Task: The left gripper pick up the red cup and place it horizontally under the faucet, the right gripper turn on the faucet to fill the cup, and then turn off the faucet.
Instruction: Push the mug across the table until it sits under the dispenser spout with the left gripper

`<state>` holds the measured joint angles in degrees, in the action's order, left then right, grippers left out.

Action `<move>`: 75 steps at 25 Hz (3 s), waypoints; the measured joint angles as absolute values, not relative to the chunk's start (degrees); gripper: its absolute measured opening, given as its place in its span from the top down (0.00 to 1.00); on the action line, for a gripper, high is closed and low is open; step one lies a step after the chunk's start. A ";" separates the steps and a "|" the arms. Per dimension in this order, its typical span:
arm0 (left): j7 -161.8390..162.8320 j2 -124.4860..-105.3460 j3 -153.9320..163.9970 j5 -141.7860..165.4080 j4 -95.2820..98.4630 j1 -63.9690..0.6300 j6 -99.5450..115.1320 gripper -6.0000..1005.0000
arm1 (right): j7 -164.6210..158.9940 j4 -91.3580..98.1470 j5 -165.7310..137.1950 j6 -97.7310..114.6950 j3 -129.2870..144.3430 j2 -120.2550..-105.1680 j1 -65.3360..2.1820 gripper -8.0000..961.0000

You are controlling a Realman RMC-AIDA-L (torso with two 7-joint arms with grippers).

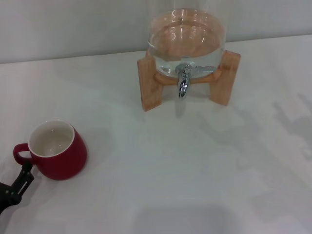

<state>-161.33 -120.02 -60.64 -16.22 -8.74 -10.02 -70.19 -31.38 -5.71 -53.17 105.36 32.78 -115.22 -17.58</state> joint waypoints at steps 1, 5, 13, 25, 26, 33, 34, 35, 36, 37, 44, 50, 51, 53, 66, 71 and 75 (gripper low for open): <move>-161.58 -120.02 -60.64 -16.22 -8.73 -10.01 -70.27 0.12 | -31.38 -5.71 -53.17 105.37 32.78 -115.22 -17.57 0.12; -161.81 -120.00 -60.64 -16.22 -8.70 -9.94 -70.41 0.12 | -31.38 -5.71 -53.17 105.38 32.78 -115.22 -17.55 0.12; -161.87 -119.97 -60.64 -16.26 -8.60 -9.93 -70.42 0.12 | -31.38 -5.71 -53.17 105.38 32.78 -115.22 -17.61 0.12; -161.89 -119.89 -60.64 -15.95 -8.61 -9.97 -70.13 0.12 | -31.38 -5.71 -53.17 105.38 32.78 -115.22 -17.58 0.12; -161.89 -119.88 -60.64 -15.95 -8.61 -10.02 -70.13 0.12 | -31.38 -5.71 -53.17 105.38 32.78 -115.23 -17.58 0.12; -161.90 -119.71 -60.91 -15.90 -8.43 -10.30 -70.07 0.12 | -31.38 -5.71 -53.17 105.38 32.78 -115.22 -17.51 0.12; -161.90 -119.68 -60.97 -15.90 -8.29 -10.37 -70.06 0.12 | -31.38 -5.71 -53.17 105.38 32.78 -115.22 -17.50 0.12; -161.90 -119.63 -61.06 -15.92 -8.11 -10.46 -70.06 0.12 | -31.38 -5.71 -53.17 105.38 32.78 -115.22 -17.50 0.12; -161.90 -119.58 -61.16 -16.02 -7.92 -10.51 -70.05 0.12 | -31.38 -5.71 -53.17 105.38 32.78 -115.22 -17.49 0.12; -161.89 -119.54 -61.20 -16.10 -7.86 -10.53 -70.04 0.12 | -31.38 -5.71 -53.17 105.38 32.78 -115.22 -17.50 0.12; -161.90 -119.30 -61.35 -16.71 -6.63 -11.79 -70.04 0.12 | -31.38 -5.71 -53.17 105.39 32.78 -115.22 -17.48 0.12; -161.90 -119.25 -61.35 -16.76 -6.43 -12.74 -70.05 0.12 | -31.38 -5.71 -53.17 106.01 32.85 -115.22 -17.49 0.12; -161.90 -119.25 -61.35 -16.76 -6.42 -12.85 -70.05 0.12 | -31.38 -5.71 -53.17 106.02 32.86 -115.22 -17.49 0.12; -161.89 -119.25 -61.35 -16.78 -6.37 -13.20 -70.05 0.12 | -31.38 -5.71 -53.17 106.03 32.87 -115.23 -17.49 0.12; -161.89 -119.18 -61.48 -16.93 -6.32 -13.63 -69.93 0.12 | -31.38 -5.71 -53.17 106.08 32.87 -115.22 -17.41 0.12; -161.90 -119.18 -61.52 -17.51 -6.32 -13.62 -69.90 0.12 | -31.38 -5.71 -53.17 106.08 32.87 -115.22 -17.35 0.12; -161.90 -119.18 -61.53 -17.56 -6.32 -13.63 -69.87 0.12 | -31.38 -5.71 -53.17 106.14 32.92 -115.22 -17.30 0.12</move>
<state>-161.90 -119.18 -61.53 -17.56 -6.32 -13.62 -69.87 -31.38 -5.71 -53.17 106.14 32.92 -115.22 -17.30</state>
